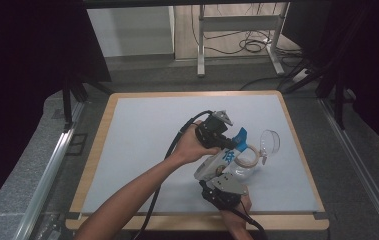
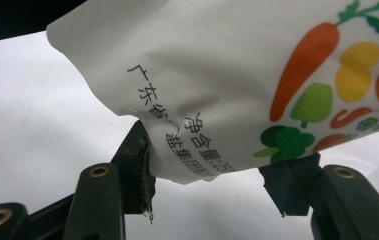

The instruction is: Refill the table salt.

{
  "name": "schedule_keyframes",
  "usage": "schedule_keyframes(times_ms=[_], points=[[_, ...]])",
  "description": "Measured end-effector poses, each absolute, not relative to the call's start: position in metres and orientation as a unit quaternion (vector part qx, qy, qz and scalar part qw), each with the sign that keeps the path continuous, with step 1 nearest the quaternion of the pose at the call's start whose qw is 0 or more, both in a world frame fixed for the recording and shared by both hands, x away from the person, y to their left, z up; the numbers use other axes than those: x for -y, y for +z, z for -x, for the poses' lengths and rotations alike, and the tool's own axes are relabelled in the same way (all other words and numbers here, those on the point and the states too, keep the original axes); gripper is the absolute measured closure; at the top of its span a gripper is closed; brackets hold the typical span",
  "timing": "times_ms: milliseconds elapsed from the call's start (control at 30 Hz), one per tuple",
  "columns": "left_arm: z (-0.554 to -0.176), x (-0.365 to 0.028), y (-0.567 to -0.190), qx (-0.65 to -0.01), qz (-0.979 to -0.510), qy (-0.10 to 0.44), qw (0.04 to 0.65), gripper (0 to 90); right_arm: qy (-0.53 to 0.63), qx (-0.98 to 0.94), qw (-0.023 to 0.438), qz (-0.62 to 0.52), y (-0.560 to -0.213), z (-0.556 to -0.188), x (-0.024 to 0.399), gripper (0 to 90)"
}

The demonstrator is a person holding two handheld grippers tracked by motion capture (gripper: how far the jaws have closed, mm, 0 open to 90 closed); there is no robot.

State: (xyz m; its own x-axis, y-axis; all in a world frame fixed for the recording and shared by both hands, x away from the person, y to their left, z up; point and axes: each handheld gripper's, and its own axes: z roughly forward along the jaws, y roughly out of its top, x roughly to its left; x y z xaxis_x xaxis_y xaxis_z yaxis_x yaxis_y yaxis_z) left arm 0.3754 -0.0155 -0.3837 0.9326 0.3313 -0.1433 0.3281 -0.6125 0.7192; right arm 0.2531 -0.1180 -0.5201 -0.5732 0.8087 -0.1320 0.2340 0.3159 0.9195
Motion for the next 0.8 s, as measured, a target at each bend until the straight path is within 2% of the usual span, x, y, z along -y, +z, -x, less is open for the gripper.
schedule_keyframes(times_ms=[600, 800], points=[[-0.372, 0.014, -0.378, -0.169, -0.902, 0.011, 0.397, 90.0, 0.460, -0.752, 0.317, -0.350, -0.522, -0.253, 0.118, 44.5], [-0.365, 0.001, -0.373, -0.165, -0.900, 0.016, 0.404, 90.0, 0.477, -0.755, 0.297, -0.339, -0.527, -0.258, 0.124, 41.2]])
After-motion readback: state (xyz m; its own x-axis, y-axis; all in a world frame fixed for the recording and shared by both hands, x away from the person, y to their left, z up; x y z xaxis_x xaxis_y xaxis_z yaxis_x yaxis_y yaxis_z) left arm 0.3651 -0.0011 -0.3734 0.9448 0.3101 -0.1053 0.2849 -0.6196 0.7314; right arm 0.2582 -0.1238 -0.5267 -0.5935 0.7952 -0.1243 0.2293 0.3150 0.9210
